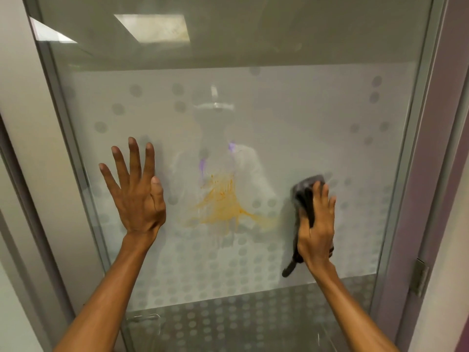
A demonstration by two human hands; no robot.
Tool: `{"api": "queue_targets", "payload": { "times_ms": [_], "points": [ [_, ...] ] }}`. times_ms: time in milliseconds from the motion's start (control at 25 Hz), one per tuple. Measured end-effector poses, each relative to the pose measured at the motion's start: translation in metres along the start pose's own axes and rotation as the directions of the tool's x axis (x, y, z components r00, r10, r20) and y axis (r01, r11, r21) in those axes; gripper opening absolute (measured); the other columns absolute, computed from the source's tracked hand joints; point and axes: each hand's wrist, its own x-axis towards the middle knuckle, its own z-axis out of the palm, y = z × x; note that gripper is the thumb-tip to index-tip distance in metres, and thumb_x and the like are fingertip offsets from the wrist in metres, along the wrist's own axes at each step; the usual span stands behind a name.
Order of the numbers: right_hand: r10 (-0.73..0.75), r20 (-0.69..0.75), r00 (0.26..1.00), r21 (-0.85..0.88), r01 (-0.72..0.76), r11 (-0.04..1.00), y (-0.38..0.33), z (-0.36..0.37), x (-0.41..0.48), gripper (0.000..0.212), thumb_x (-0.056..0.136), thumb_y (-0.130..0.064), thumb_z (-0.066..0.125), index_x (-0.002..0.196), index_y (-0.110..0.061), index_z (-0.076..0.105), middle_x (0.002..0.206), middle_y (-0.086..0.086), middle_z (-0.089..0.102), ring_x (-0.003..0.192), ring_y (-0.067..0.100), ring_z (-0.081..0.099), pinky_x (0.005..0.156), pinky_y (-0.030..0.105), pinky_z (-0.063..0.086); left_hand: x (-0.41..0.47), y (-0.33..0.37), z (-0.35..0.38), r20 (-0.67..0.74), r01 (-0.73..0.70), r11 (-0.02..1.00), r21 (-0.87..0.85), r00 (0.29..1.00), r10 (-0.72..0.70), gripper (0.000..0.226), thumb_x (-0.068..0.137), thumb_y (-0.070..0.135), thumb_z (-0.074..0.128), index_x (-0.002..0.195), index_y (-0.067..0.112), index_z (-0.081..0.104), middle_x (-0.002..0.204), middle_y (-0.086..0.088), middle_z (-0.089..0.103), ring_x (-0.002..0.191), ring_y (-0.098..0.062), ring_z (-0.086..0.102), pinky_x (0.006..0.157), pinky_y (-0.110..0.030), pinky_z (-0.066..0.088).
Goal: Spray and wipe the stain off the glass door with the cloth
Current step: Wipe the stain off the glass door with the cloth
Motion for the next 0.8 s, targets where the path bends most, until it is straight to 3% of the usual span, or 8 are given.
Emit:
{"api": "queue_targets", "payload": {
  "times_ms": [80,120,200,360,520,560,680,800],
  "points": [
    [0.155,-0.024,0.988,0.117,-0.151,0.982,-0.025,0.014,0.025,0.063,0.104,-0.031,0.048,0.159,-0.043,0.018,0.166,-0.028,0.012,0.157,0.001,0.010,0.128,0.046,0.021,0.000,-0.001,0.001,0.006,0.014,1.000,0.016,1.000,-0.014,0.062,0.105,0.036,0.013,0.166,0.023,0.016,0.175,-0.004,0.008,0.161,-0.036,0.004,0.127,-0.061,-0.004],
    [0.157,-0.023,0.987,0.144,-0.152,0.978,-0.039,0.022,0.031,0.064,0.104,-0.031,0.048,0.158,-0.045,0.017,0.165,-0.031,0.011,0.156,-0.001,0.007,0.129,0.042,0.019,0.000,-0.001,0.002,0.010,0.022,1.000,0.021,1.000,-0.022,0.062,0.105,0.036,0.013,0.166,0.024,0.015,0.175,-0.003,0.007,0.162,-0.035,0.003,0.126,-0.061,-0.004],
    [0.059,-0.012,0.998,0.148,-0.057,0.987,-0.058,0.037,0.025,0.066,0.103,-0.027,0.049,0.159,-0.043,0.018,0.166,-0.030,0.010,0.156,-0.001,0.007,0.130,0.033,0.013,-0.001,-0.001,0.003,0.019,0.028,0.999,0.017,0.999,-0.028,0.062,0.105,0.035,0.013,0.166,0.024,0.015,0.175,-0.002,0.007,0.162,-0.035,0.002,0.127,-0.061,-0.003],
    [-0.166,0.171,0.971,0.110,0.148,0.983,-0.059,0.061,-0.041,0.062,0.096,-0.015,0.056,0.155,-0.014,0.037,0.168,-0.012,0.023,0.157,0.019,0.021,0.130,0.039,0.013,-0.001,0.000,0.001,0.026,0.036,0.999,0.002,0.999,-0.036,0.061,0.105,0.034,0.013,0.166,0.024,0.016,0.175,-0.002,0.007,0.162,-0.034,0.002,0.127,-0.060,-0.003],
    [-0.487,0.480,0.730,0.017,0.548,0.837,-0.012,0.037,-0.122,0.070,0.083,-0.005,0.058,0.151,-0.010,0.044,0.165,-0.003,0.030,0.157,0.016,0.022,0.130,0.039,0.014,-0.005,-0.006,-0.002,0.063,-0.003,1.000,0.021,0.998,0.001,0.062,0.106,0.035,0.015,0.166,0.025,0.009,0.175,-0.002,0.000,0.161,-0.036,0.002,0.126,-0.062,-0.003],
    [-0.485,0.490,0.724,-0.035,0.573,0.819,0.004,0.024,-0.126,0.074,0.080,-0.002,0.058,0.152,-0.013,0.044,0.165,-0.005,0.030,0.157,0.014,0.021,0.130,0.038,0.013,-0.006,-0.008,-0.003,0.066,-0.005,0.999,0.035,0.998,0.003,0.062,0.106,0.035,0.017,0.166,0.026,0.007,0.175,-0.002,-0.001,0.161,-0.038,0.002,0.126,-0.062,-0.003],
    [-0.199,0.299,0.933,-0.164,0.255,0.953,0.025,-0.002,-0.108,0.066,0.083,0.000,0.055,0.146,-0.015,0.048,0.168,-0.014,0.022,0.156,0.011,0.021,0.130,0.039,0.012,-0.010,-0.008,-0.002,0.044,0.017,0.998,0.066,0.999,-0.020,0.064,0.105,0.033,0.022,0.166,0.027,0.004,0.175,-0.002,-0.001,0.160,-0.039,0.004,0.125,-0.063,-0.007],
    [0.004,0.100,0.995,-0.060,0.002,0.998,0.004,0.012,-0.089,0.066,0.092,0.004,0.046,0.154,-0.018,0.040,0.167,-0.002,0.024,0.158,0.019,0.018,0.129,0.043,0.015,-0.011,-0.008,0.002,0.036,0.051,0.997,0.066,0.998,-0.054,0.064,0.105,0.033,0.022,0.166,0.027,0.007,0.175,-0.004,0.003,0.161,-0.038,0.004,0.124,-0.063,-0.007]
  ]
}}
